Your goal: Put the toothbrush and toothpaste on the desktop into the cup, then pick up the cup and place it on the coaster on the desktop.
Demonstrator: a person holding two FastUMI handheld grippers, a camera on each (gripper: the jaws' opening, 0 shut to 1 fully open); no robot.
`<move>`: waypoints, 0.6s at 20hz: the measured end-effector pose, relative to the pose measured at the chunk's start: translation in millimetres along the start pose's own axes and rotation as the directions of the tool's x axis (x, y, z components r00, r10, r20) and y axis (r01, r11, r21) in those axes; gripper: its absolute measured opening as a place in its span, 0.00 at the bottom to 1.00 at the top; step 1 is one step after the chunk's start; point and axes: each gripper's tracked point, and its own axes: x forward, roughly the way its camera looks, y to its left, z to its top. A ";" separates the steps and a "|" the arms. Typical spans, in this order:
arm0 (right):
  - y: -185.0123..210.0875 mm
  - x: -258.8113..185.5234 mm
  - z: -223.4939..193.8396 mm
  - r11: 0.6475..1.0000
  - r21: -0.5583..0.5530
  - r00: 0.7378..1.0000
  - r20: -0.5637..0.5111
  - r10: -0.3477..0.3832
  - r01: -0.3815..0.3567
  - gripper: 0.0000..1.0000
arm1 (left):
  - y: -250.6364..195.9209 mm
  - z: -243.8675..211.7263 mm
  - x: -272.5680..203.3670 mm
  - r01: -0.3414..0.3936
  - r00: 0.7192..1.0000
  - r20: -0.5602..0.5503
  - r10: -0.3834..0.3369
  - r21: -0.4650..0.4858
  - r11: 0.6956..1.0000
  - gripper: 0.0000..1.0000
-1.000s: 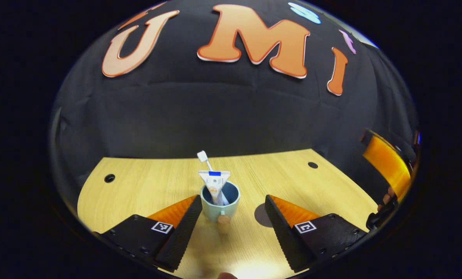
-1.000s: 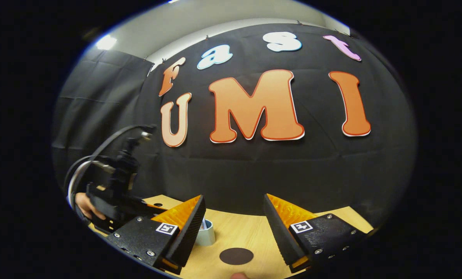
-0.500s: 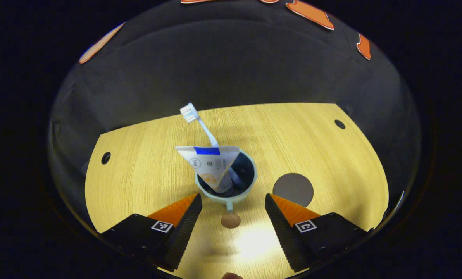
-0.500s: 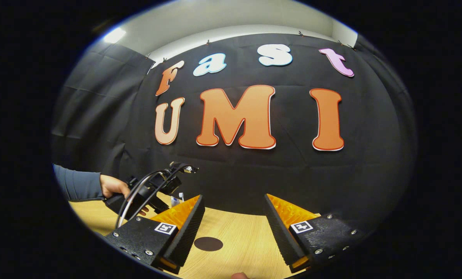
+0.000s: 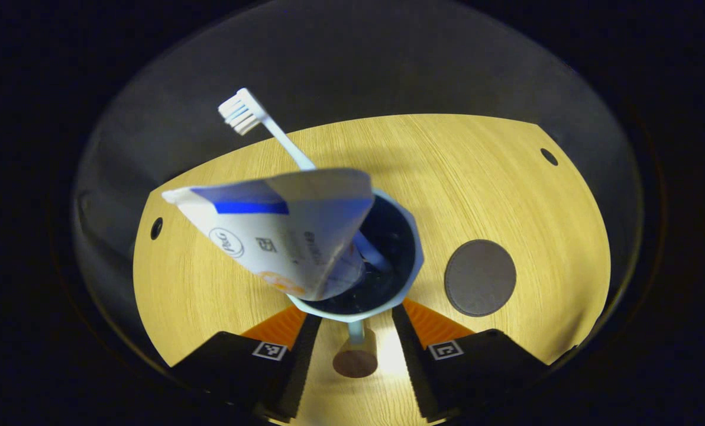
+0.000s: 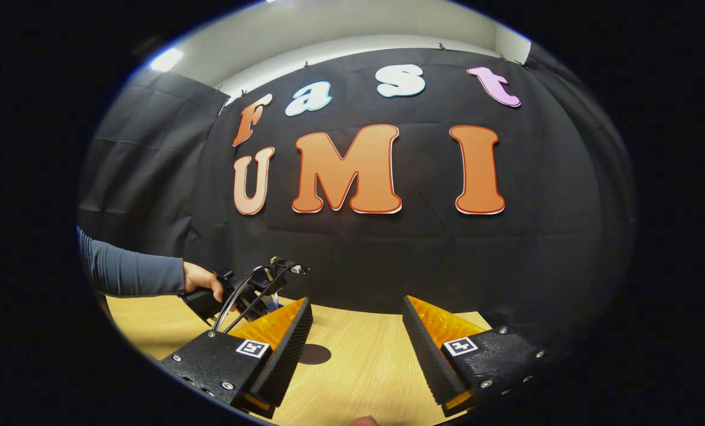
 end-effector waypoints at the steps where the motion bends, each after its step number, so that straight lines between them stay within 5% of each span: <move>1: -0.9 -1.0 -1.4 1.000 -0.003 1.000 0.000 -0.003 0.003 0.92 | -0.3 -0.1 -0.6 0.002 1.000 -0.006 -0.002 0.000 1.000 0.67; 3: -0.5 -4.0 -5.2 1.000 -0.002 1.000 -0.004 -0.002 0.002 0.92 | 0.7 -1.9 -2.8 -0.012 1.000 -0.017 0.012 -0.010 1.000 0.61; 5: 0.2 -4.3 -5.9 1.000 0.014 1.000 -0.009 0.000 0.000 0.92 | -3.8 2.7 -6.1 -0.002 1.000 -0.010 0.002 -0.021 1.000 0.29; 12: -10.2 -14.6 -4.1 0.998 0.043 0.999 -0.008 -0.034 0.034 0.92 | -13.8 19.4 -10.8 0.028 0.999 0.032 -0.025 -0.091 0.996 0.24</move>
